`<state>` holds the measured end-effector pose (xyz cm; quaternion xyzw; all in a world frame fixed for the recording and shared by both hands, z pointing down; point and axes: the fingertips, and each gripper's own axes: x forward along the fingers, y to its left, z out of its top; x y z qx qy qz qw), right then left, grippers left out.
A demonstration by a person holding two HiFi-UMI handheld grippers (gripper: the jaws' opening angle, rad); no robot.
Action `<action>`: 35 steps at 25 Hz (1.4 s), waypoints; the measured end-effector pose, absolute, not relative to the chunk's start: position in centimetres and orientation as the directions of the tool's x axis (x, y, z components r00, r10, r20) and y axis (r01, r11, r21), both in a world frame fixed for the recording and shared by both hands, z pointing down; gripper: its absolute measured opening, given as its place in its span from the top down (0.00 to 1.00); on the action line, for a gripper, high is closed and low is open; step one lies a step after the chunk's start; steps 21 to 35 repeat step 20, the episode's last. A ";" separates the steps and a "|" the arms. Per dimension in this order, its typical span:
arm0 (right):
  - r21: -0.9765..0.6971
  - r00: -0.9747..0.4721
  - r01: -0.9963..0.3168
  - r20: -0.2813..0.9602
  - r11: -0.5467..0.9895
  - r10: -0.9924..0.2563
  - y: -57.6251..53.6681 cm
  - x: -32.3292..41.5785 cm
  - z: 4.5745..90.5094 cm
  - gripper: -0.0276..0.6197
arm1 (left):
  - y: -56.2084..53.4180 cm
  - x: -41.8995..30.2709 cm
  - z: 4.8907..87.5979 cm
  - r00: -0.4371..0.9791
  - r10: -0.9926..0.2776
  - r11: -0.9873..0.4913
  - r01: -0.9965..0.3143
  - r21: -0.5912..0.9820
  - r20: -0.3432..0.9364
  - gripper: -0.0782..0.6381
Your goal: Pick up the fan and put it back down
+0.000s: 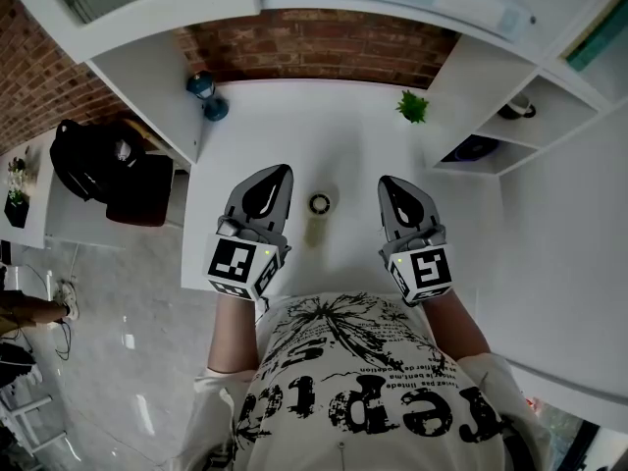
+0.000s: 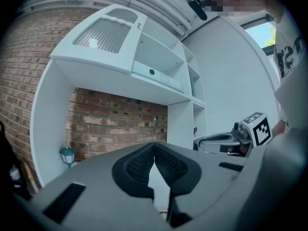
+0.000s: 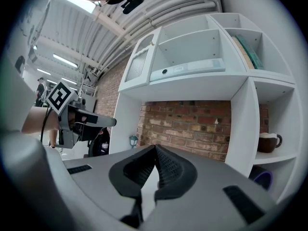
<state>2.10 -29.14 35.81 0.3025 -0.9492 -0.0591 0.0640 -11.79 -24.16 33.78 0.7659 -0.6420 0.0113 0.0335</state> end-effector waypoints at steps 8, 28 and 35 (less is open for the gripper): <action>0.175 -0.806 -0.567 0.085 0.805 -0.586 -29.1 2.1 35.9 0.94 | -24.2 -10.9 34.3 0.211 -0.974 -0.209 -0.977 0.029 0.078 0.87; 0.190 -0.809 -0.560 0.086 0.806 -0.582 -29.4 1.8 36.4 0.94 | -24.4 -10.9 34.7 0.217 -0.972 -0.216 -0.976 0.022 0.086 0.87; 0.190 -0.809 -0.560 0.086 0.806 -0.582 -29.4 1.8 36.4 0.94 | -24.4 -10.9 34.7 0.217 -0.972 -0.216 -0.976 0.022 0.086 0.87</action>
